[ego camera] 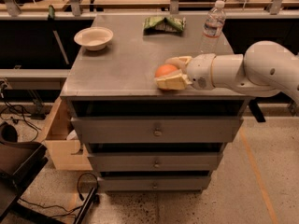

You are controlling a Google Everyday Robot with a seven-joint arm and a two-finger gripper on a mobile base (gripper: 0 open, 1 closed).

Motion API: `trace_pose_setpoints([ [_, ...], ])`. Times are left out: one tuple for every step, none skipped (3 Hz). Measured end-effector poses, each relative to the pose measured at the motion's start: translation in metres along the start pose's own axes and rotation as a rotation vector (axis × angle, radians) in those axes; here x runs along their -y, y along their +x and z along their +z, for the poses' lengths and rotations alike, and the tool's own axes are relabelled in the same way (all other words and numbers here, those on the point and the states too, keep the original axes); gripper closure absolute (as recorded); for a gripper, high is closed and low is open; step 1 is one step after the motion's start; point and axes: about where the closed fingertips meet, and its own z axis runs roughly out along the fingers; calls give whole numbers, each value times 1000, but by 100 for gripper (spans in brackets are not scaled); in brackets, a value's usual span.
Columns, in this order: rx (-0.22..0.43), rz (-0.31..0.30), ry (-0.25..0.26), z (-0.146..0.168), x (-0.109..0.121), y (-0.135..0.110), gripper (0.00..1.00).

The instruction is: Place orange into paper bowl

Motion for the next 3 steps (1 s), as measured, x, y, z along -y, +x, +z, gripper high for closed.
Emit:
trace_pose_setpoints([
  [0, -1, -3, 2, -1, -1, 77],
  [1, -3, -7, 3, -3, -2, 54],
  [2, -4, -11, 5, -4, -3, 31],
])
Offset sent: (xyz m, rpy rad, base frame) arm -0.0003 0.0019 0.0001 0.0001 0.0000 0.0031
